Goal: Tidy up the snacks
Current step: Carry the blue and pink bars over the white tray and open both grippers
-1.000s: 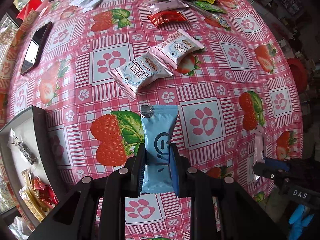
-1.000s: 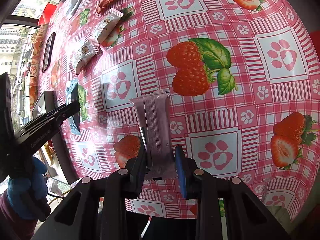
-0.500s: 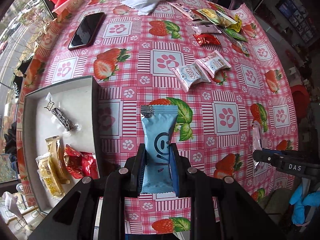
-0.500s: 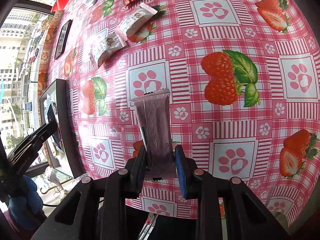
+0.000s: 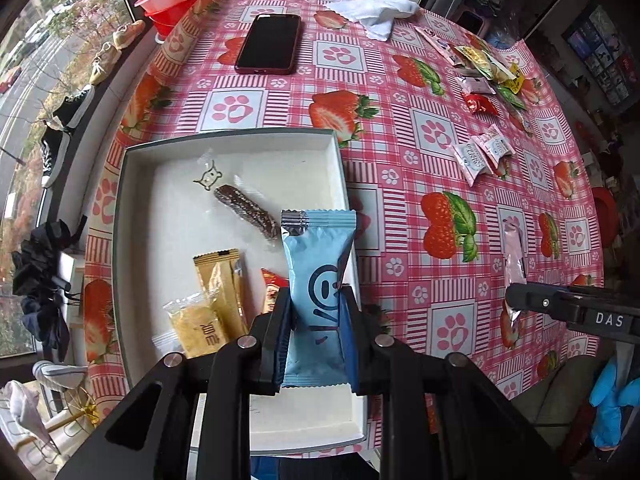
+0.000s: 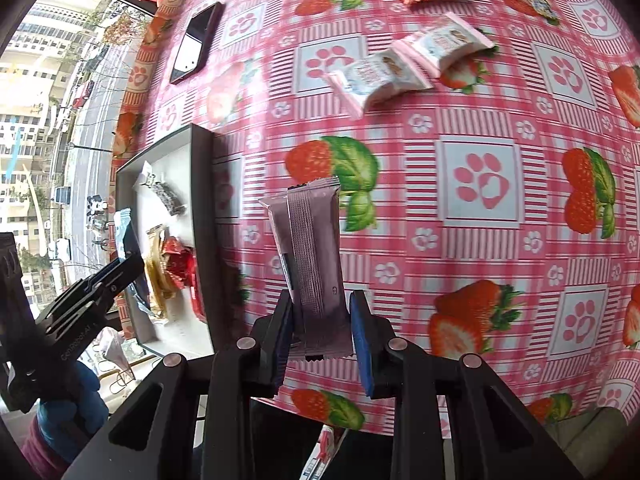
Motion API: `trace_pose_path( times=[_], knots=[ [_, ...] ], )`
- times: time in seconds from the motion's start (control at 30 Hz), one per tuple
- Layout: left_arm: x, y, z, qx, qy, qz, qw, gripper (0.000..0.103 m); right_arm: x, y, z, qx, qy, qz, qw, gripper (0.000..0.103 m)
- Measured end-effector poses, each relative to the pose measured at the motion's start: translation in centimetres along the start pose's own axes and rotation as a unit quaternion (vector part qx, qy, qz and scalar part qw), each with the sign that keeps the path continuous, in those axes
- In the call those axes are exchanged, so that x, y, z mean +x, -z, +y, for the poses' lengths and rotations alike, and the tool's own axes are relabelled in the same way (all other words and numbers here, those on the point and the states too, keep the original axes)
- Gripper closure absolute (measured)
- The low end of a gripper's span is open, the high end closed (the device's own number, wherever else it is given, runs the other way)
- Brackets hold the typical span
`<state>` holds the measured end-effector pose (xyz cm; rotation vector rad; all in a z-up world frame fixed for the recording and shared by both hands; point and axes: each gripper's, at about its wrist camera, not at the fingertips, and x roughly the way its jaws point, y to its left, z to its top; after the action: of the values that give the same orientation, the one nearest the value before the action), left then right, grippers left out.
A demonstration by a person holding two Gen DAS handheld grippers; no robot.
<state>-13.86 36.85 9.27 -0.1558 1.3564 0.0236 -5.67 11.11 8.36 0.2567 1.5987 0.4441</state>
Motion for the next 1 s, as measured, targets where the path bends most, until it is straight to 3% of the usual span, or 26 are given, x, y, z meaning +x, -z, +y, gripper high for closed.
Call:
trace_pose_path(
  times=[0.33, 0.67, 0.7, 0.77, 0.8, 0.83, 0.9, 0.93, 1.0],
  knots=[
    [0.9, 2.3, 7.3, -0.037, -0.009, 0.029, 0.9988, 0.078, 5.6, 0.2, 12.0, -0.079, -0.016, 0.042, 0.996, 0.074],
    [3.2, 2.5, 7.2, -0.008, -0.012, 0.061, 0.998, 0.077, 10.5, -0.1, 16.2, -0.095, 0.005, 0.075, 0.993, 0.073],
    [3.3, 2.5, 7.1, 0.0, -0.015, 0.065, 0.9978, 0.075, 10.8, -0.2, 16.5, -0.091, 0.005, 0.075, 0.993, 0.073],
    [3.5, 2.3, 6.8, 0.013, -0.017, 0.068, 0.9975, 0.057, 10.8, -0.2, 16.8, -0.084, 0.002, 0.072, 0.994, 0.073],
    [3.5, 2.2, 6.7, 0.017, -0.019, 0.066, 0.9975, 0.041, 10.8, -0.4, 16.8, -0.081, 0.002, 0.072, 0.994, 0.073],
    [3.4, 2.1, 6.5, 0.022, -0.02, 0.063, 0.9976, 0.032, 10.8, -0.4, 16.7, -0.077, 0.001, 0.072, 0.994, 0.073],
    [3.3, 1.9, 6.1, 0.029, -0.018, 0.063, 0.9974, 0.029, 10.8, -0.4, 16.4, -0.069, 0.0, 0.074, 0.995, 0.073],
    [3.2, 1.7, 5.9, 0.032, -0.018, 0.065, 0.9972, 0.029, 10.6, -0.2, 16.0, -0.064, 0.002, 0.074, 0.995, 0.069],
    [3.0, 1.3, 5.4, 0.039, -0.015, 0.064, 0.9971, 0.027, 10.0, 0.0, 15.5, -0.051, 0.009, 0.064, 0.997, 0.018]
  ],
)
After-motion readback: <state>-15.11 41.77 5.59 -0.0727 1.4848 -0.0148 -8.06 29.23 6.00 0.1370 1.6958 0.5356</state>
